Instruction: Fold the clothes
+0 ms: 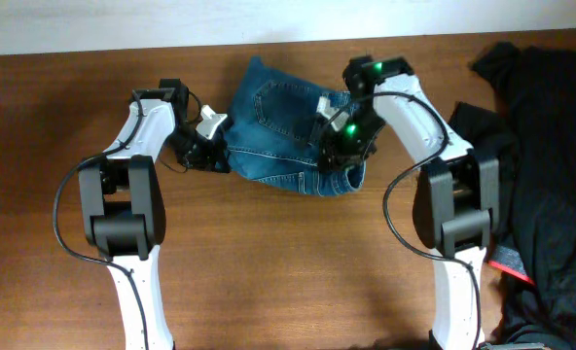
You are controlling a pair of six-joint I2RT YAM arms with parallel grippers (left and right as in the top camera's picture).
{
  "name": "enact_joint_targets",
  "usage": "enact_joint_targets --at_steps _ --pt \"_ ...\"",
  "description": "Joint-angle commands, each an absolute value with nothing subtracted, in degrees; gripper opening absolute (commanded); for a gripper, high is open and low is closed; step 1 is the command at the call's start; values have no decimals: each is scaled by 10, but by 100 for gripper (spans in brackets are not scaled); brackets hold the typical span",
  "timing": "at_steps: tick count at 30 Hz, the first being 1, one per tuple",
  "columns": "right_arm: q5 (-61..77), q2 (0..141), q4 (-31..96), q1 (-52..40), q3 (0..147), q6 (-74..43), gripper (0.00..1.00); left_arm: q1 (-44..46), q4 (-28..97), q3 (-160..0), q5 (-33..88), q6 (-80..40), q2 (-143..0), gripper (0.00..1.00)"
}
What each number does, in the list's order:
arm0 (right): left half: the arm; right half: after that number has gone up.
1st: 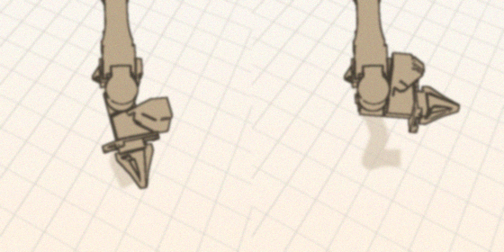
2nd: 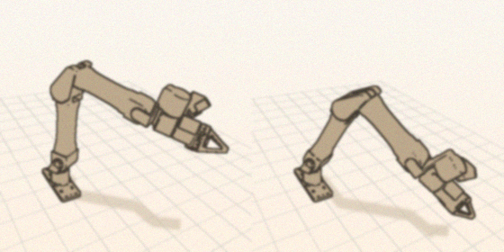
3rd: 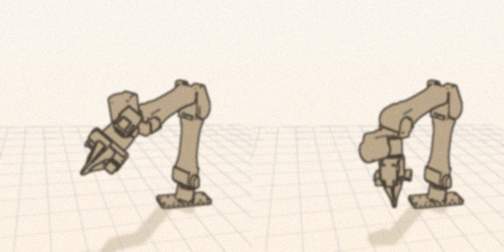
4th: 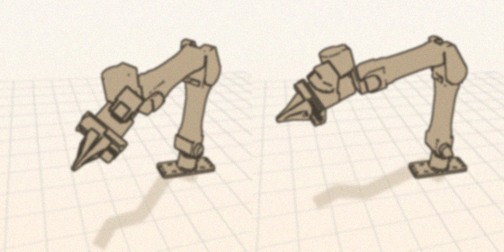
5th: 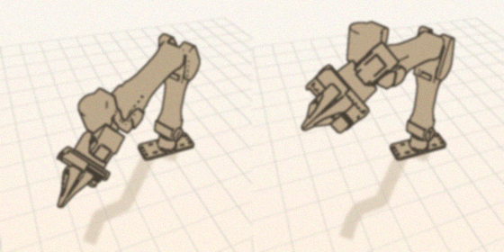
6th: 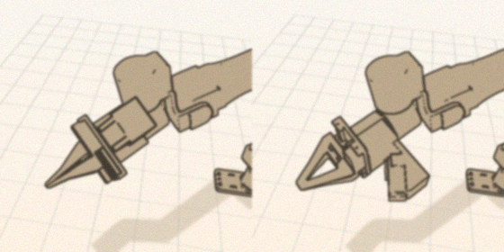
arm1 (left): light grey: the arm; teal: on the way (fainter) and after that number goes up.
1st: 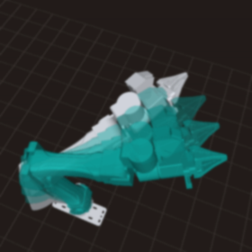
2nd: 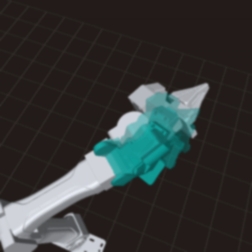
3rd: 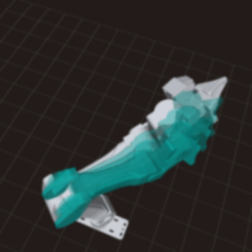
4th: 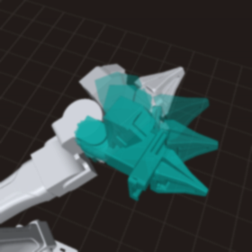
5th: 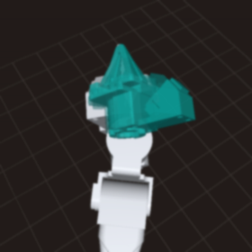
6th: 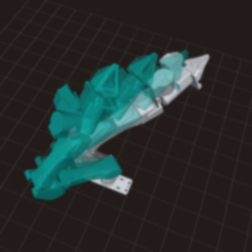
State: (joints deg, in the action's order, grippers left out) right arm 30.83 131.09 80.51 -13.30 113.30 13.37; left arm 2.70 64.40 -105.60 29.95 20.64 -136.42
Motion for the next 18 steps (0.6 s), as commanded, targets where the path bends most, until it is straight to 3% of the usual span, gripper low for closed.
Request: enact_joint_targets --at_steps 1,9,18 --pt "206 1309 767 -121 1068 80 34 25 642 -1055 272 215 -1379 0" --pt "158 1309 687 -105 988 53 35 25 641 -1055 272 215 -1379 0" --pt "191 1278 718 -105 1066 70 29 19 687 -1092 275 219 -1368 0"
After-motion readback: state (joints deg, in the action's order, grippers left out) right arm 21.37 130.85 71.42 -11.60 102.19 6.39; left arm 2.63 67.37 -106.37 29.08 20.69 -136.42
